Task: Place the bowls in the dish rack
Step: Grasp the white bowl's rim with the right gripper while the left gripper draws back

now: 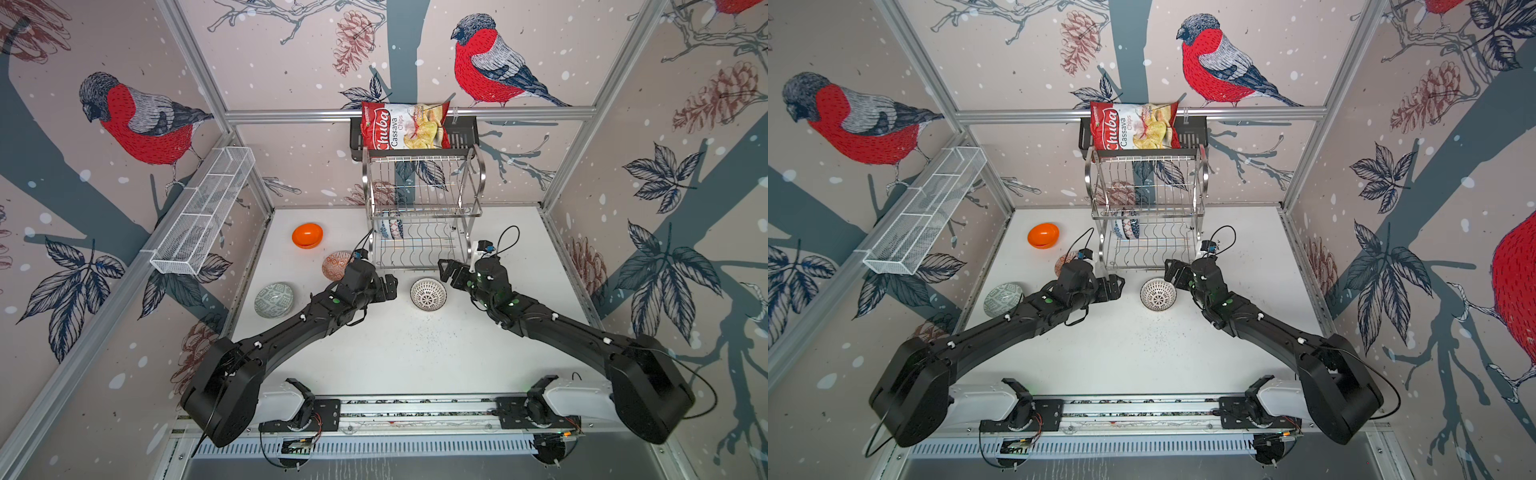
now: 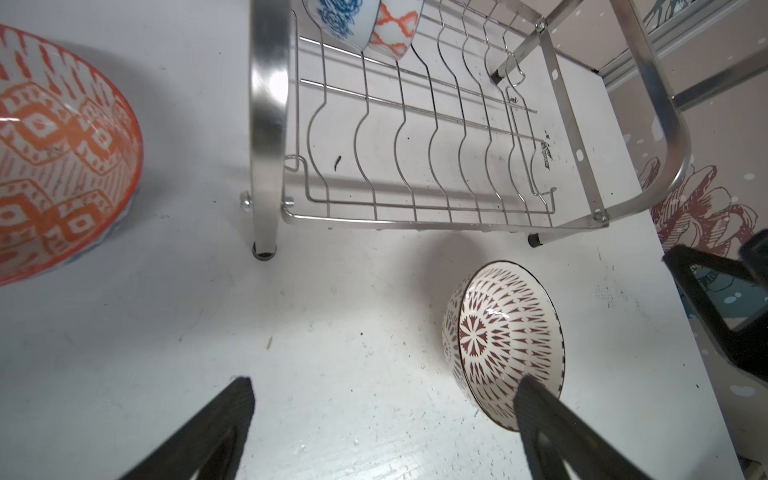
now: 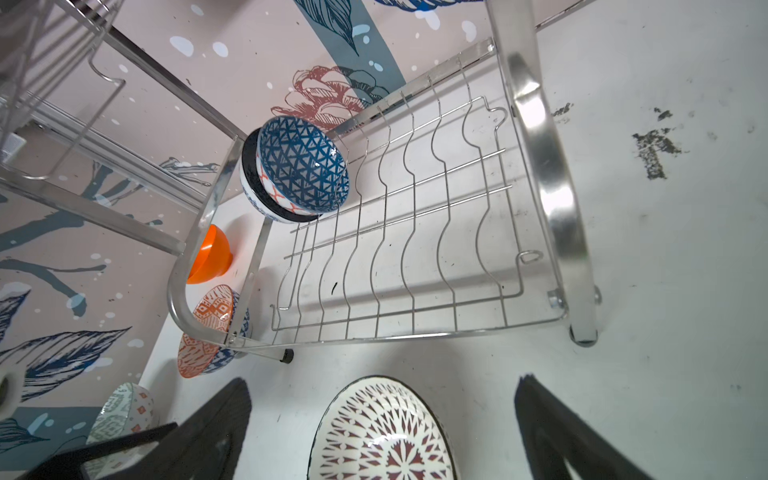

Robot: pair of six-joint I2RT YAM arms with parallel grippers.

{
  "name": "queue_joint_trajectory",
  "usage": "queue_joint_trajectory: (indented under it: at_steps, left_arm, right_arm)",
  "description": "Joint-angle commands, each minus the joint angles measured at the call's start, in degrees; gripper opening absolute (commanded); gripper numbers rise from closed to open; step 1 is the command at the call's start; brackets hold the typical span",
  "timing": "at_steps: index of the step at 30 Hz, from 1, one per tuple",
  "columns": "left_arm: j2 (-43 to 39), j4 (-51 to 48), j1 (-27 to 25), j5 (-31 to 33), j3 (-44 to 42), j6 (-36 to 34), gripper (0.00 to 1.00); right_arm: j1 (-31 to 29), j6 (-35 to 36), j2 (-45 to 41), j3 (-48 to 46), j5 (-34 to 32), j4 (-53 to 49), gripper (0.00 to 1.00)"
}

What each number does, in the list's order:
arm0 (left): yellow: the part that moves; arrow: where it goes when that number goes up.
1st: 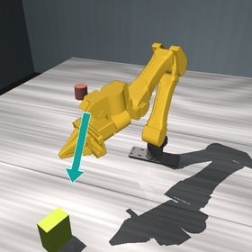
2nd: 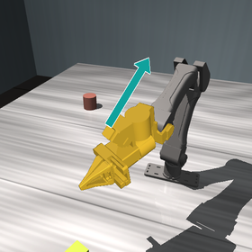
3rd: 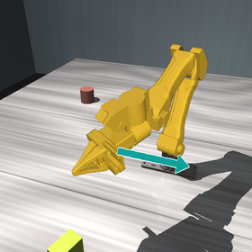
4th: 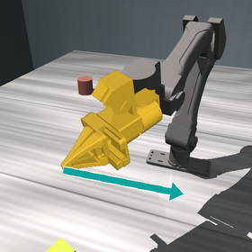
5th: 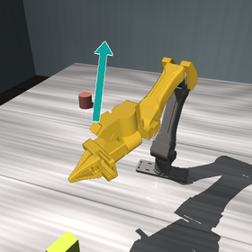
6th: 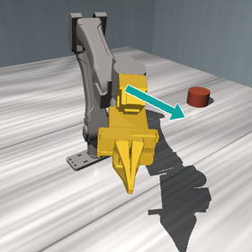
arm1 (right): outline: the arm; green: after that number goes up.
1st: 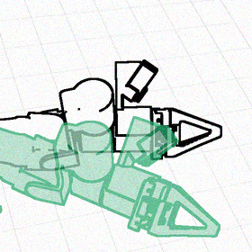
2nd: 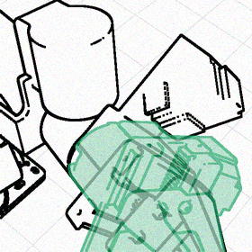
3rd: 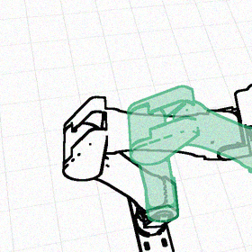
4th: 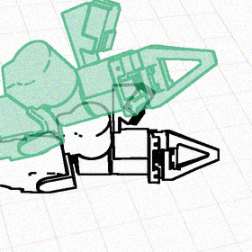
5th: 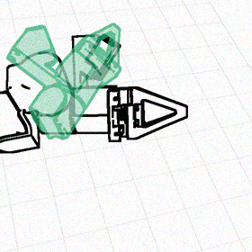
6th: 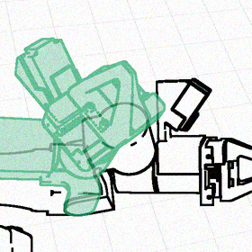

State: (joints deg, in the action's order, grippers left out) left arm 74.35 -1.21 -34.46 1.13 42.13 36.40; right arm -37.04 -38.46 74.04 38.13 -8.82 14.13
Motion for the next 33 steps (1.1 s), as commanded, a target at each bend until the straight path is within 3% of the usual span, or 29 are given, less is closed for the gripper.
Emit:
queue_joint_trajectory:
  at_steps: [1, 12, 20, 33]
  left_arm:
    - [-0.3, 5.5, 0.9, -2.5, -1.1, -0.9, 0.98]
    - [1.9, 10.2, 3.4, -8.2, -3.0, -2.6, 0.98]
    - [-0.4, 13.7, 7.6, -11.4, -8.4, -4.5, 0.98]
    - [-5.9, 19.5, 7.8, -13.5, -14.8, -7.1, 0.98]
  right_arm:
    - [-2.6, 1.7, 1.4, 2.1, -4.4, -5.3, 0.98]
    - [-12.6, 5.0, 10.1, 9.3, -6.6, -13.2, 0.85]
    - [-15.7, 5.4, 18.2, 15.8, -3.4, -17.4, 0.79]
    - [-18.4, 5.1, 26.4, 21.2, -7.8, -20.9, 0.65]
